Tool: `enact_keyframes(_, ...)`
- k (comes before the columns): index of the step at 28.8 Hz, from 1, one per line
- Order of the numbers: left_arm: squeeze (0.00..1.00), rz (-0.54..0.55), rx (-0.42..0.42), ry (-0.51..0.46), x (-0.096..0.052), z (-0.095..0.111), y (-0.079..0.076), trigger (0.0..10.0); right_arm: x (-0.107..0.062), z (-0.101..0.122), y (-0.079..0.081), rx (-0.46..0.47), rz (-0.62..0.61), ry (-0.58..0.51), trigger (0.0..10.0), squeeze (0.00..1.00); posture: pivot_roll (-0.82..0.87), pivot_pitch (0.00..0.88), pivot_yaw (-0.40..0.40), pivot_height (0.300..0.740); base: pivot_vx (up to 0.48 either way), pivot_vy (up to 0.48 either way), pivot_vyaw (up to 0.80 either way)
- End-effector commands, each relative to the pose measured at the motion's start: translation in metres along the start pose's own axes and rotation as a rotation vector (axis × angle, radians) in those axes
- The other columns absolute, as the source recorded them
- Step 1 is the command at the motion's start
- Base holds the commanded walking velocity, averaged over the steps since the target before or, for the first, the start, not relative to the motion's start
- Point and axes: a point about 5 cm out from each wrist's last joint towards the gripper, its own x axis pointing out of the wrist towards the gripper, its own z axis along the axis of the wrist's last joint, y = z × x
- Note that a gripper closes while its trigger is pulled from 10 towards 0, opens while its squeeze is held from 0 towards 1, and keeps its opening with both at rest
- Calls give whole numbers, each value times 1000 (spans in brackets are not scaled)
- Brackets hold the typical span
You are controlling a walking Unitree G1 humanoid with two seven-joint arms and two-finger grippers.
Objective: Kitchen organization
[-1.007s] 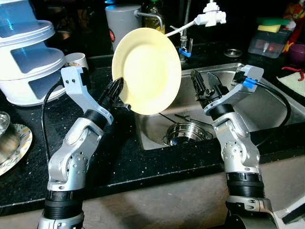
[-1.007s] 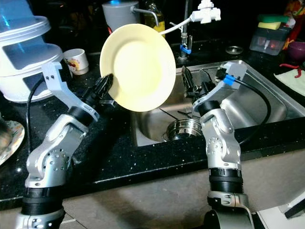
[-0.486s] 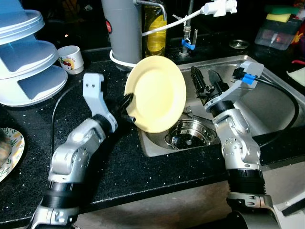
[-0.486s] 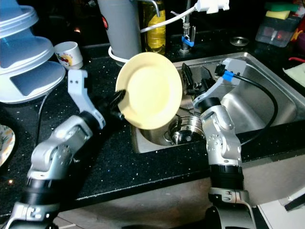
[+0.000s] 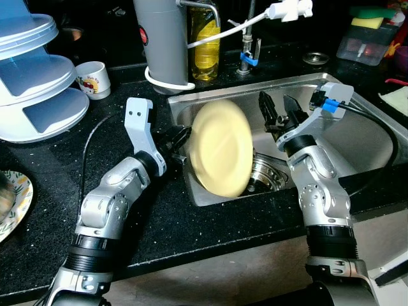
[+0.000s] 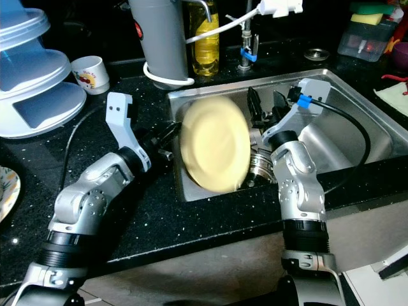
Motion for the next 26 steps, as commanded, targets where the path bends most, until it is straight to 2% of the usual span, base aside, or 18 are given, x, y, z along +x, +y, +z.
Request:
enact_keyframes(1,1000,21,-5,-10,-2,-1,3,10000,0,-2,1,-4,-4,5,10000,0,30,0,36,740,0,0,0)
enact_keyframes(4,1000,49,-21,-37,-1,3,4,10000,1,-2,1,-3,-4,4,10000,0,31,0,37,740,0,0,0)
enact_keyframes(5,765,54,-24,-53,-2,6,4,10000,1,-2,1,-4,-3,3,10000,0,33,0,37,740,0,0,0)
enact_keyframes(6,765,54,-24,-53,-2,6,4,10000,1,-2,1,-4,-3,3,10000,0,33,0,37,740,0,0,0)
enact_keyframes(7,0,55,-22,-63,-3,8,4,10000,1,-2,1,-3,-2,3,10000,0,33,0,37,740,0,0,0)
enact_keyframes(14,0,40,-32,-93,-9,13,-3,10000,2,-3,3,3,13,4,10000,0,40,0,35,740,0,0,0)
enact_keyframes(20,0,-15,-33,-108,-13,15,-15,10000,2,-4,9,14,38,-1,10000,0,42,0,34,740,0,0,0)
enact_keyframes(26,0,-27,-30,-113,-15,18,-20,10000,3,-4,12,23,53,-4,10000,0,45,0,31,740,-282,0,0)
